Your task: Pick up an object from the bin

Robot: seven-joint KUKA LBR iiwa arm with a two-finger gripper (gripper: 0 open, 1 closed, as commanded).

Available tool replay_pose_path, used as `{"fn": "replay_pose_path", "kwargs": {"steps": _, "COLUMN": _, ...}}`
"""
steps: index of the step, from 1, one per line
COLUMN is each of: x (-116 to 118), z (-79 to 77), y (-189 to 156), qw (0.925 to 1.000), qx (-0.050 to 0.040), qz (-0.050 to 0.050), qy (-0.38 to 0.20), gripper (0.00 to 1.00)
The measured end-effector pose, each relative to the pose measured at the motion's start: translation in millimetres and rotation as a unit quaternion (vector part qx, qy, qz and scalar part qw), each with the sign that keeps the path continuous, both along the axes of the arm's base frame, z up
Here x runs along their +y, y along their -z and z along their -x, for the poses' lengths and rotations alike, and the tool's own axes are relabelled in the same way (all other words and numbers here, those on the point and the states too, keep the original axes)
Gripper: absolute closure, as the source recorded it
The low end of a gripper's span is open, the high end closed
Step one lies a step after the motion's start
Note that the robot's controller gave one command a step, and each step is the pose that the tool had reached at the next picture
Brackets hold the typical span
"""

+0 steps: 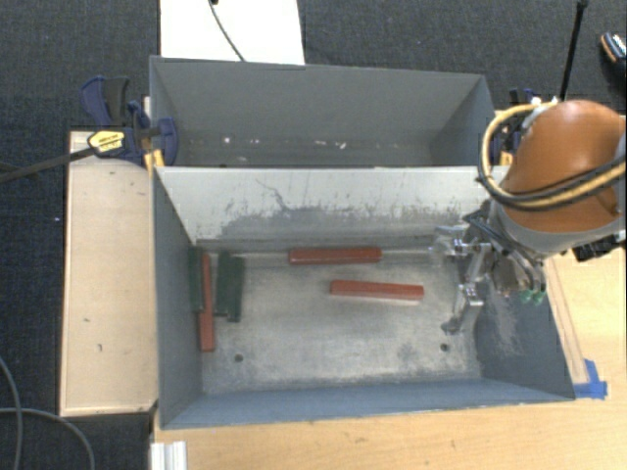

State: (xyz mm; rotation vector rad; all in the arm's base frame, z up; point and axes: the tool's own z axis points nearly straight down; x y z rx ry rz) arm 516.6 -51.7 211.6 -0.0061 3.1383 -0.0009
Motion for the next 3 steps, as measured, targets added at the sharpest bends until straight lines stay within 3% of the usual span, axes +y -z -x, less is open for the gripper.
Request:
{"fn": "replay_pose_path", "kwargs": {"steps": 1, "x": 42.5, "z": -44.6, "y": 120.5, "qw": 0.9967, "qx": 0.0037, "qz": -0.001, "qy": 0.081, "gripper": 0.0}}
{"fn": "replay_pose_path", "kwargs": {"steps": 2, "x": 23.1, "z": -76.3, "y": 142.2, "qw": 0.9968, "qx": -0.0009, "qz": 0.0, "qy": 0.08, "gripper": 0.0}}
{"fn": "replay_pose_path", "kwargs": {"steps": 3, "x": 23.6, "z": -76.3, "y": 139.2, "qw": 0.997, "qx": -0.0017, "qz": 0.0, "qy": 0.078, "gripper": 1.0}}
